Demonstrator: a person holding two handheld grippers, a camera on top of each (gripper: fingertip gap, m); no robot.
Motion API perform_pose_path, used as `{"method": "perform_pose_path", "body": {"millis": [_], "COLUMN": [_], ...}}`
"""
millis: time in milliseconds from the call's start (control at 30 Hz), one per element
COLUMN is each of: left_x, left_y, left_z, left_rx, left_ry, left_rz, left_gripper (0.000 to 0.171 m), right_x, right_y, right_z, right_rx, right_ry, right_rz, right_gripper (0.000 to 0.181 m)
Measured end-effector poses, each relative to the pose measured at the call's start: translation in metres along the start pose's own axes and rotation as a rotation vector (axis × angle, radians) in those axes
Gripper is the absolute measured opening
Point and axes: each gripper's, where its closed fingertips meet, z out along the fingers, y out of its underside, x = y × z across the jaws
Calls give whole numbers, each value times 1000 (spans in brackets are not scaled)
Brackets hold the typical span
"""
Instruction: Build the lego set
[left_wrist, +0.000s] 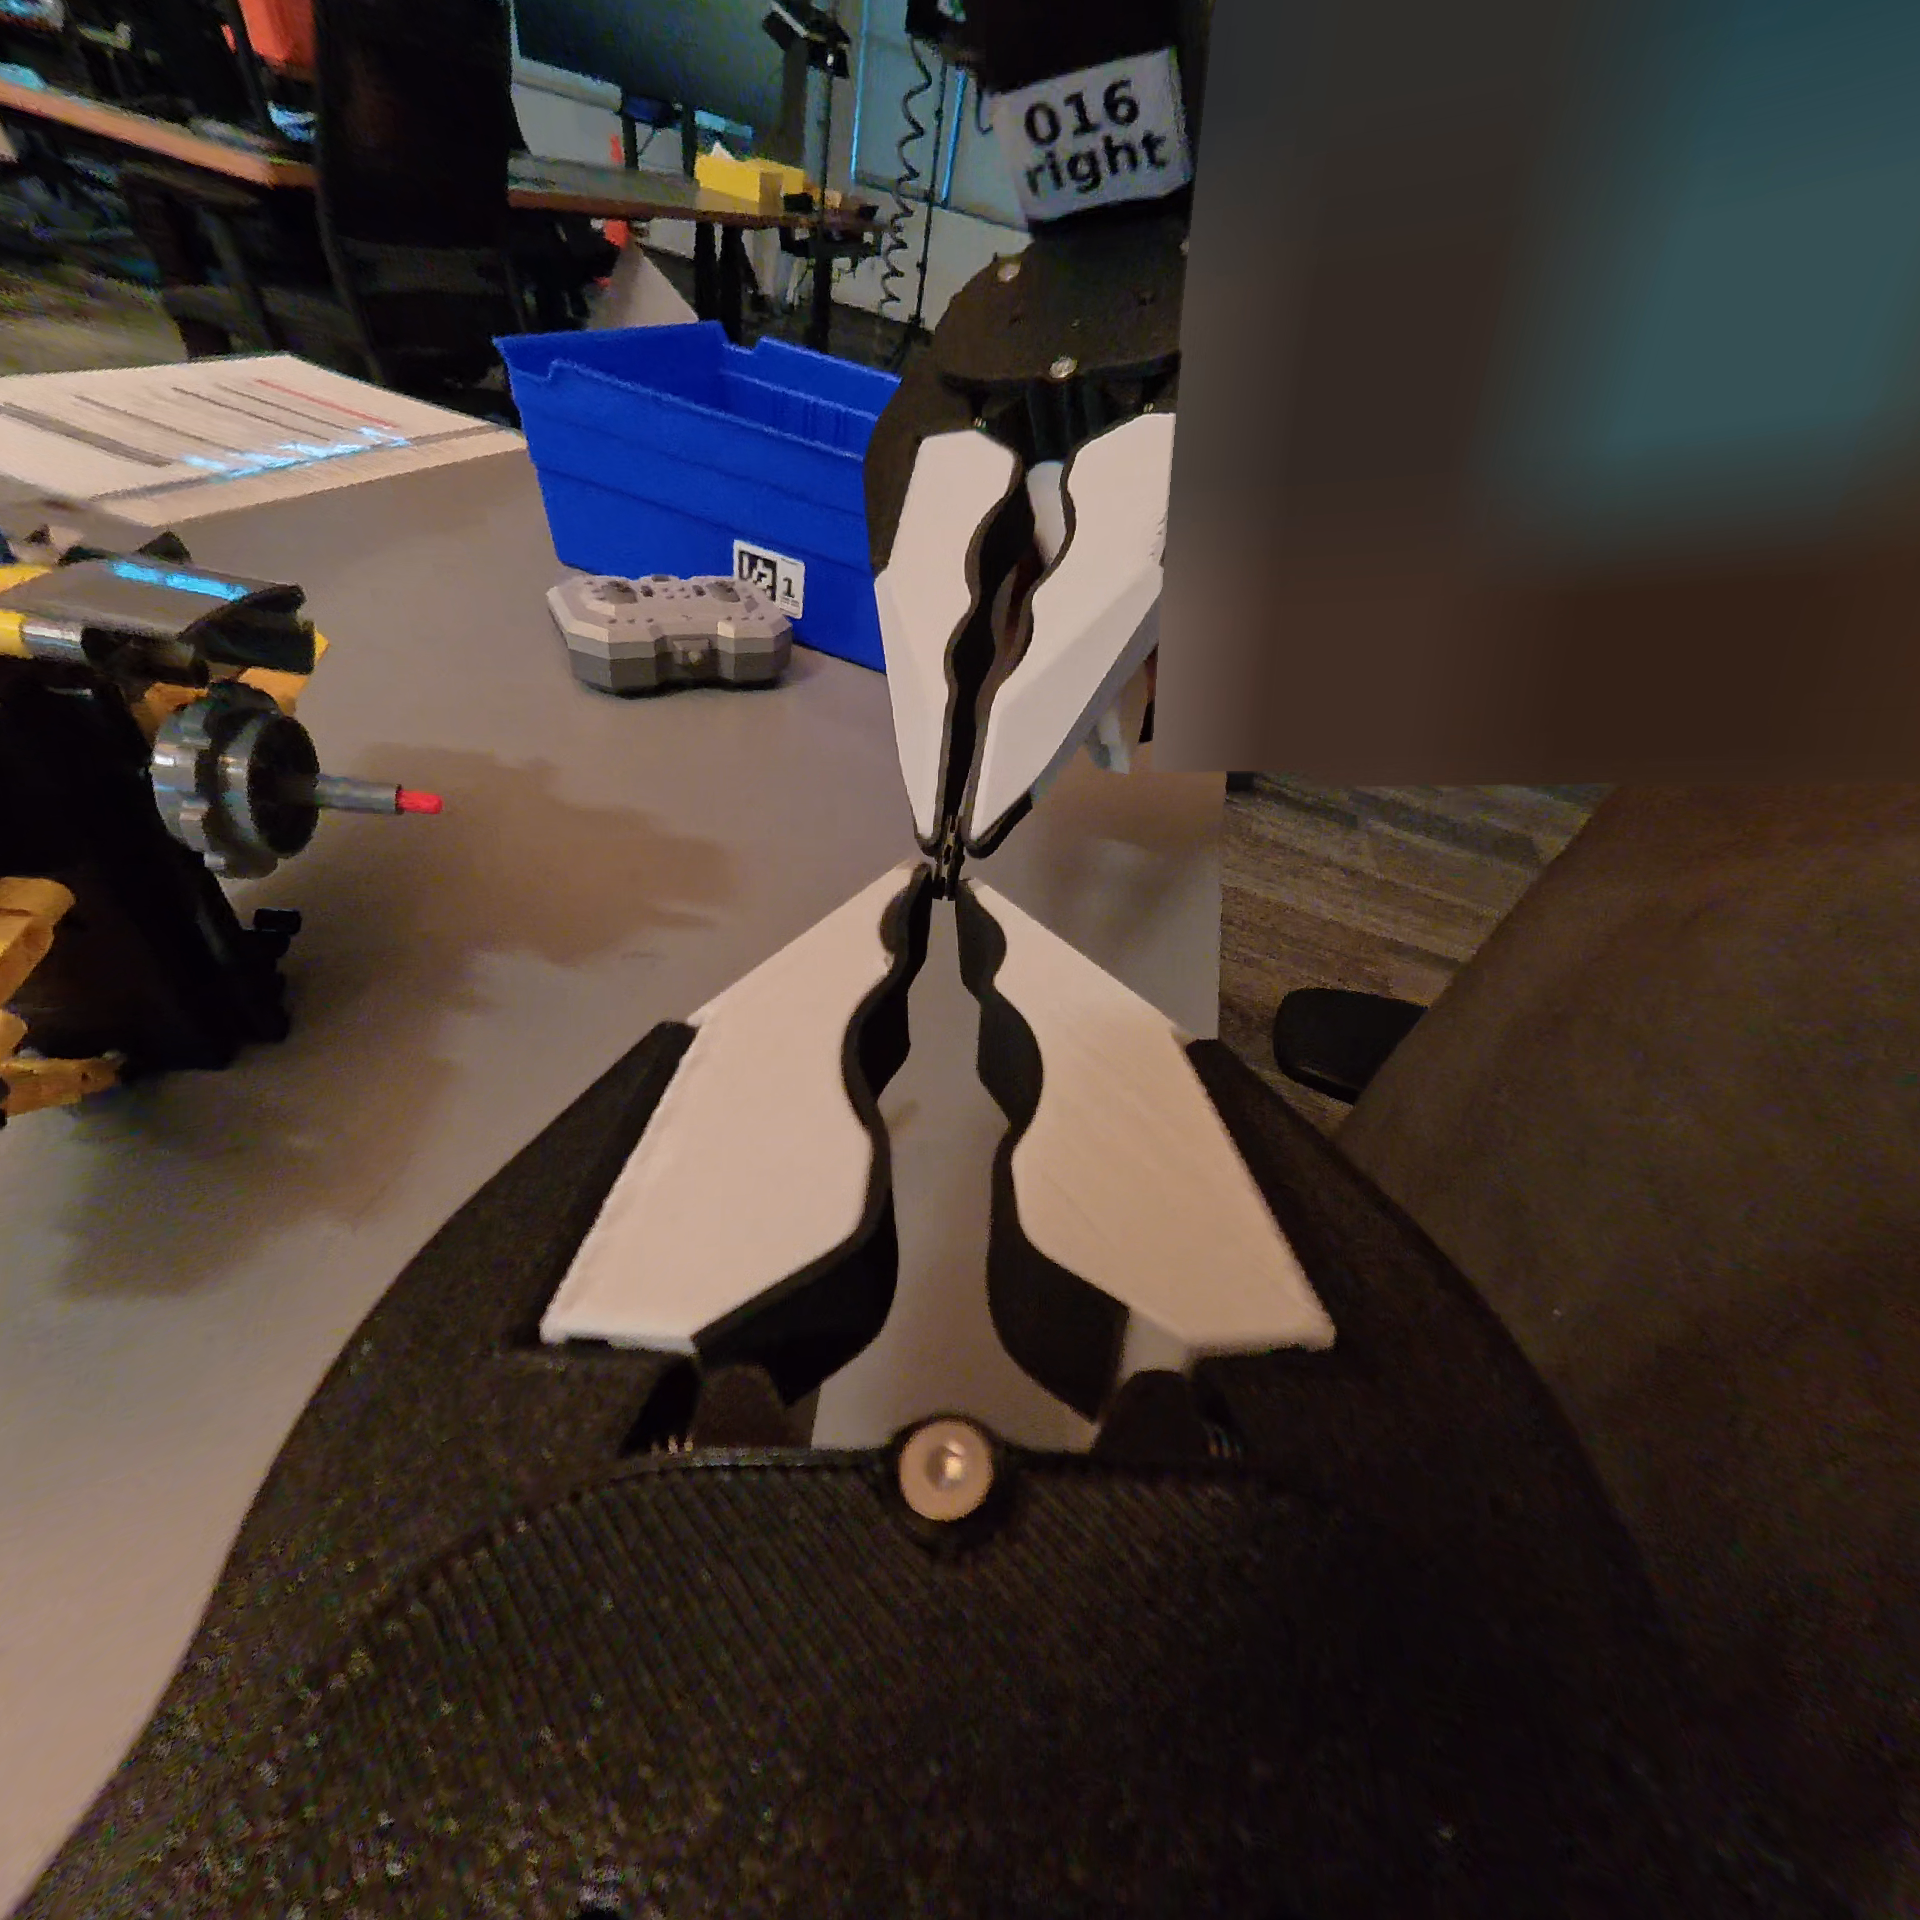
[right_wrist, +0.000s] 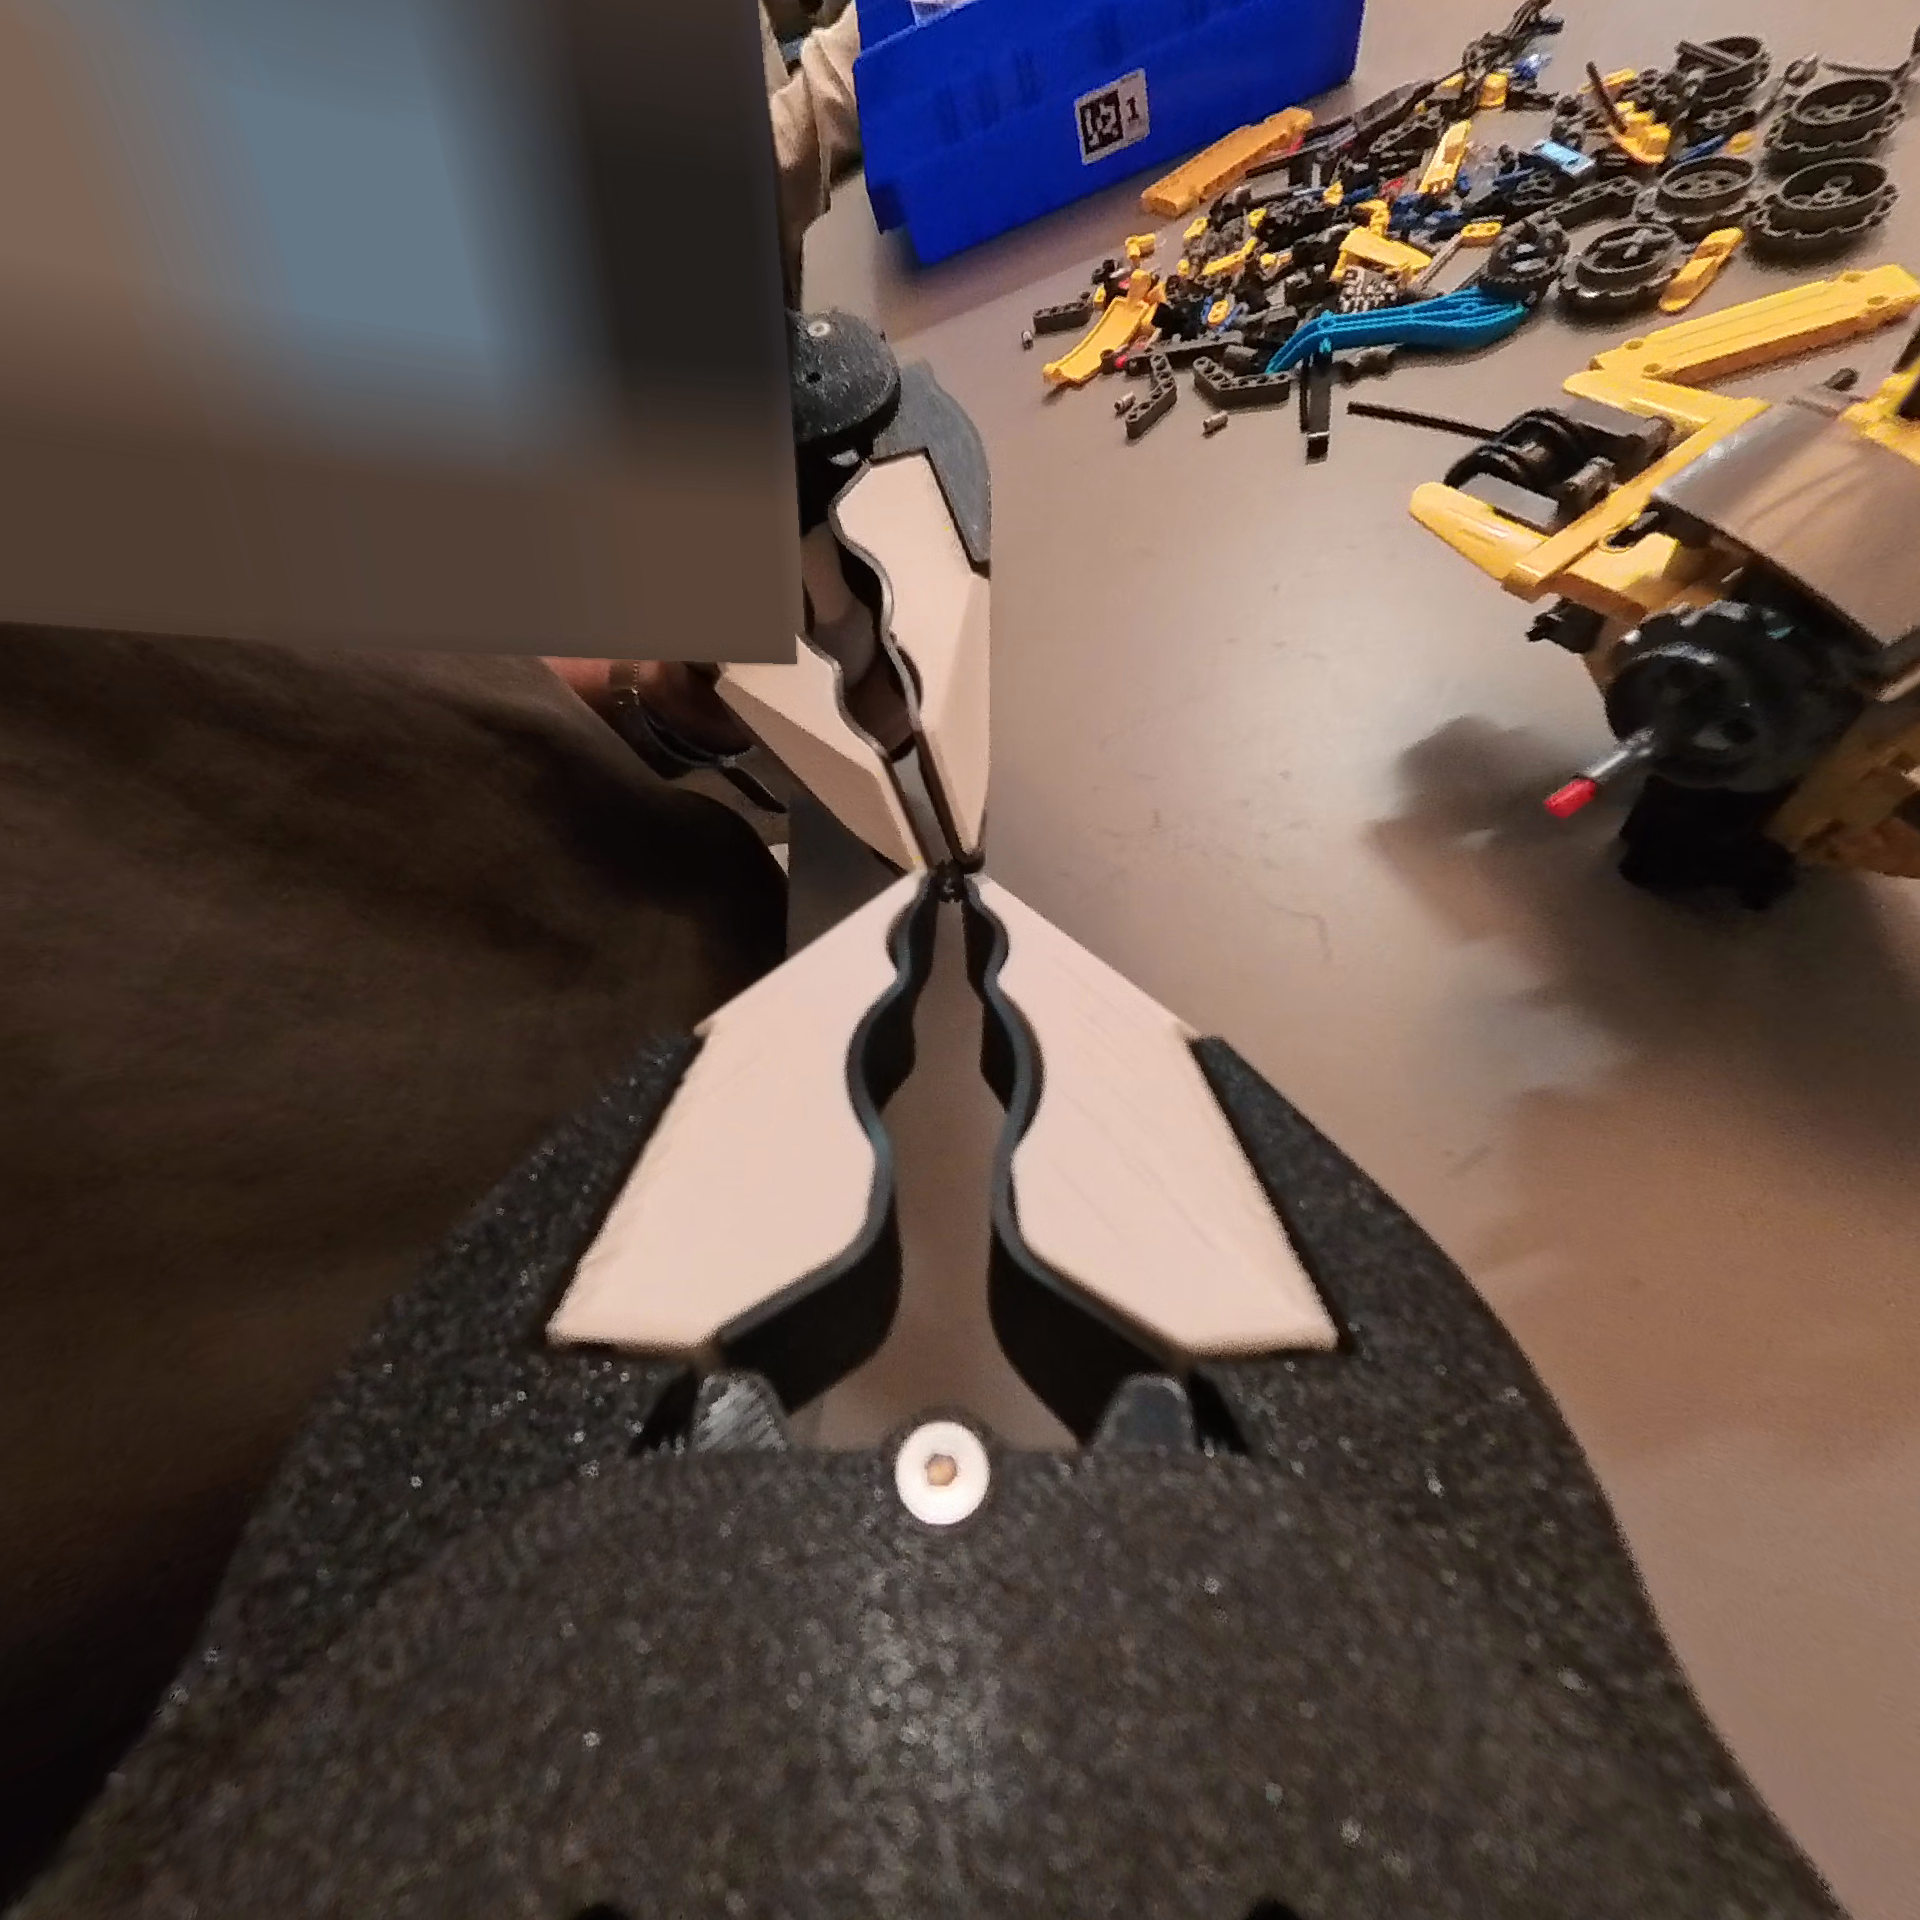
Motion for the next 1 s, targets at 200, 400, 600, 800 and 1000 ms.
{"method": "perform_pose_path", "body": {"millis": [200,400,600,800,1000], "left_x": [-25,-32,-30,-32,-35], "left_y": [44,74,81,94,96], "left_z": [2,10,13,17,17], "left_rx": [-198,-374,-416,-511,-522], "left_ry": [-153,-223,-173,-303,-315], "left_rz": [-22,75,32,247,241], "left_gripper": [24,18,22,22,18], "right_x": [28,37,42,46,47], "right_y": [30,62,73,83,85], "right_z": [0,8,19,22,23], "right_rx": [-248,-576,-703,-744,-743], "right_ry": [184,248,193,166,145], "right_rz": [-54,-250,-290,-267,-214], "right_gripper": [3,3,3,3,3]}}
